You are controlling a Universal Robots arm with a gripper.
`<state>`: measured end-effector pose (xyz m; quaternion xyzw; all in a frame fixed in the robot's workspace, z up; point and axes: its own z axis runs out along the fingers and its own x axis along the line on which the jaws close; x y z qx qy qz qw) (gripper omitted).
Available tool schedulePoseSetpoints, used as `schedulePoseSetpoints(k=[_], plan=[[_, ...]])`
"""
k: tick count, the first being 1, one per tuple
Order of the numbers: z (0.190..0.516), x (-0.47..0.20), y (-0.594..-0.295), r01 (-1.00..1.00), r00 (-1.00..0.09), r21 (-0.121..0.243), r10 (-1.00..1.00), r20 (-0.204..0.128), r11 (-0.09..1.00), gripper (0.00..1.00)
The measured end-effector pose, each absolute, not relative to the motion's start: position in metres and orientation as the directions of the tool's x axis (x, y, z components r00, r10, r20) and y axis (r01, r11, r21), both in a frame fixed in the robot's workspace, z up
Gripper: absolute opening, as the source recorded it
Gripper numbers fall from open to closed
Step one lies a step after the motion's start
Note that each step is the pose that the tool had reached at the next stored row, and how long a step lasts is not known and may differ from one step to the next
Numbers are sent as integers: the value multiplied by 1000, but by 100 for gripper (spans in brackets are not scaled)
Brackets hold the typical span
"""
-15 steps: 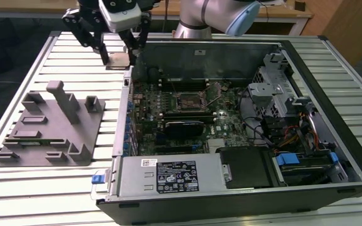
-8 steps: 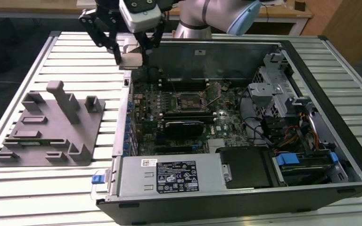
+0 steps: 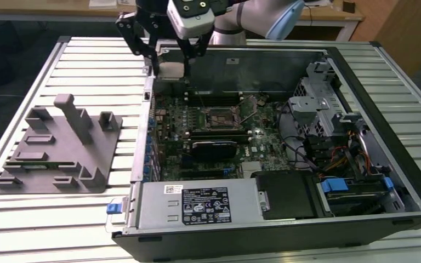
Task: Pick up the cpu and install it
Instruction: 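Pick up the cpu and move it towards the insertion slot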
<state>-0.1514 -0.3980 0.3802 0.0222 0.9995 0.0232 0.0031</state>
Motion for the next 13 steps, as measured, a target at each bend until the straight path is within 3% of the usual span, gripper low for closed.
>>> schedulePoseSetpoints(k=[13], plan=[[371,-124,-394,44,-999,47,44,-2,998,55]])
